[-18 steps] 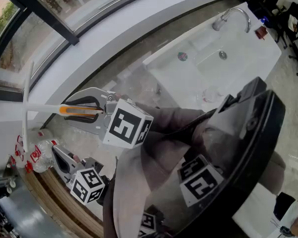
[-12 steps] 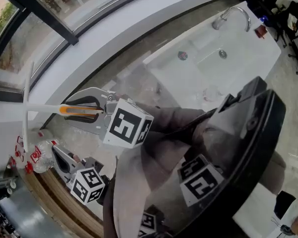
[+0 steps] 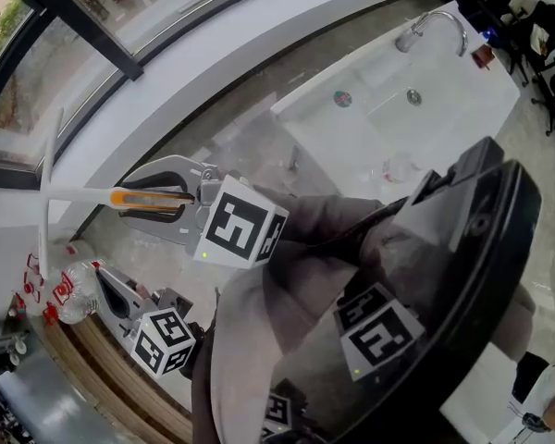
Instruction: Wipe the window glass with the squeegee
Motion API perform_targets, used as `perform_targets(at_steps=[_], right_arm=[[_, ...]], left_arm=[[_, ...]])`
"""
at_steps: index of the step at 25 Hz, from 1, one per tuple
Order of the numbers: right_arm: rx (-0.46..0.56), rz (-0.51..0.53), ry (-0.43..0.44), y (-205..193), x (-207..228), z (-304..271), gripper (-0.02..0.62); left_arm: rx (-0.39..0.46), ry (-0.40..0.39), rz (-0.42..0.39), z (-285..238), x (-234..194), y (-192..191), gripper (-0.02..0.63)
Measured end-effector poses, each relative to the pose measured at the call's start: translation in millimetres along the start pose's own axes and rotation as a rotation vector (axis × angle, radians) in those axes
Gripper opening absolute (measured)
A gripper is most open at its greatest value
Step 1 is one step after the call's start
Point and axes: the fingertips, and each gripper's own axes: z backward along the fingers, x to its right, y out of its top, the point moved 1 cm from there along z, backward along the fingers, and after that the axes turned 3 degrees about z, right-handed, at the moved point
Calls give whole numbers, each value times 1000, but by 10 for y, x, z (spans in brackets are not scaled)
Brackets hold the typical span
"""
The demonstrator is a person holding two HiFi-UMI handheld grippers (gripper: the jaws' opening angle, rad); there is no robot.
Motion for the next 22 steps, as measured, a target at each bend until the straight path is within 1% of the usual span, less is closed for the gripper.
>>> perform_targets(at_steps=[4, 7, 9, 11, 12, 13, 14, 15, 18, 22], right_arm=[[-12, 11, 1, -42, -124, -265, 132], [-6, 10, 20, -38, -291, -511, 132], [-12, 39, 33, -1, -381, -588, 132], [-26, 81, 29, -14, -424, -638, 132], [-11, 64, 23, -22, -439, -712, 132], [13, 23, 19, -28, -448, -837, 132], [22, -10, 18, -49, -454, -991, 132], [12, -19, 19, -88, -462, -1138, 132], [-21, 13, 27, -240, -478, -1379, 132], [-9, 5, 33, -419, -403, -1671, 132]], left_arm=[[-6, 7, 20, -29, -303, -49, 2], [-19, 17, 20, 23, -584, -57, 2], [-26, 17, 19, 77, -692, -38, 2], [-51, 8, 18, 72, -805, -84, 2], [-62, 21, 17, 58, -913, -117, 2], [-64, 48, 16, 29, -1059, -135, 2], [-58, 75, 16, -23, -1221, -129, 2], [-50, 92, 16, -85, -1371, -109, 2], [-45, 110, 15, -205, -1607, -109, 2], [-67, 137, 14, -389, -1808, -283, 2]])
